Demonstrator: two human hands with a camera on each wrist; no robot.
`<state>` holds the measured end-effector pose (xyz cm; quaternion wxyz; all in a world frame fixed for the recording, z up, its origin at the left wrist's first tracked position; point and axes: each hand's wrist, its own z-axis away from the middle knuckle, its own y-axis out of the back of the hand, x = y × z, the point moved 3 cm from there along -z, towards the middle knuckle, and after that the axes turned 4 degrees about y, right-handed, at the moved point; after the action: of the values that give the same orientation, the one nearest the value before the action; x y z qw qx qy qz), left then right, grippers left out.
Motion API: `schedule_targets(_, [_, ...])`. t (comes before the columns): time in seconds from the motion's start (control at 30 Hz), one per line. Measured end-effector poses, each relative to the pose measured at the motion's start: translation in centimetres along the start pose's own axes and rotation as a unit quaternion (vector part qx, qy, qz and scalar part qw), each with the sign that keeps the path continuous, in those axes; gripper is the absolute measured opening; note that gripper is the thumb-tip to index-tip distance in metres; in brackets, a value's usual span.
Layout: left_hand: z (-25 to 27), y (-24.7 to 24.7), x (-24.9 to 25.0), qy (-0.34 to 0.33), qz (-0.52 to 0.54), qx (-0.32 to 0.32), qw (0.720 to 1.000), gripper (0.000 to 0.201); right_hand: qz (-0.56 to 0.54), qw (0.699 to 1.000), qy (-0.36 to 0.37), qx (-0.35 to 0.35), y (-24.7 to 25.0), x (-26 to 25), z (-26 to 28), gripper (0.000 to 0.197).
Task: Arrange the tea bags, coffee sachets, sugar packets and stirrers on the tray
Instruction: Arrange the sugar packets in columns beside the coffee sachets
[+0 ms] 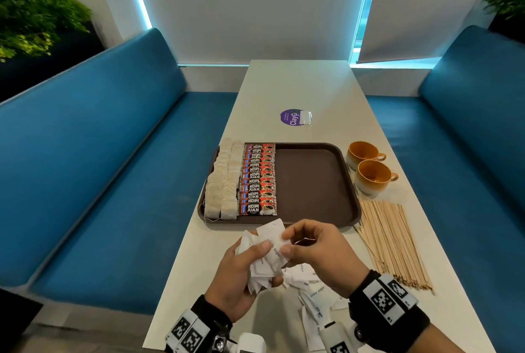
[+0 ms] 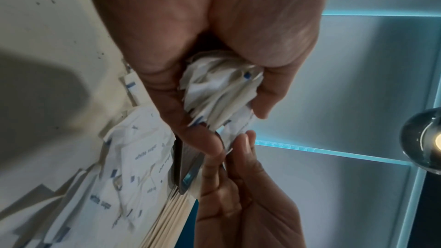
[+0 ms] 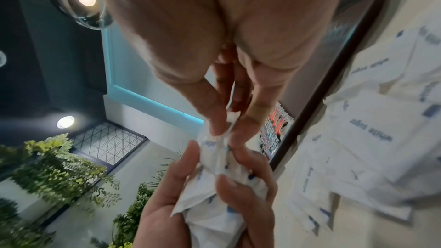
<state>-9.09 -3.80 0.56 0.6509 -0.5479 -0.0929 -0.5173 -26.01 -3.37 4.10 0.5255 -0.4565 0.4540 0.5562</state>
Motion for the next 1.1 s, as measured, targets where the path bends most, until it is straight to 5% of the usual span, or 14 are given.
schedule_targets(0.37, [-0.3,-0.1,0.2,-0.013,-0.036,0.030,0.999,0.058,0.113,0.992,0.055,0.000,0.1,-1.0,0.5,0.016])
schedule_targets(0.53, [0.0,-0.8,0.6,-0.026,-0.008,0.003,1.000,0.052,0.104,0.994,0.039,-0.025,0.2,-1.0,0.4,0.033])
schedule_targets(0.8, [0.1,-0.3,0.5,-0.002,0.035,-0.012,0.999,0.060,0.047,0.999,0.004,-0.024,0.9,-0.6,0.3,0.020])
schedule_targets(1.1, [0.1,0.0,0.7,0.009,0.071,-0.015,0.997,0.041,0.055,0.998,0.015,0.015,2.4,-0.7,-0.1,0.012])
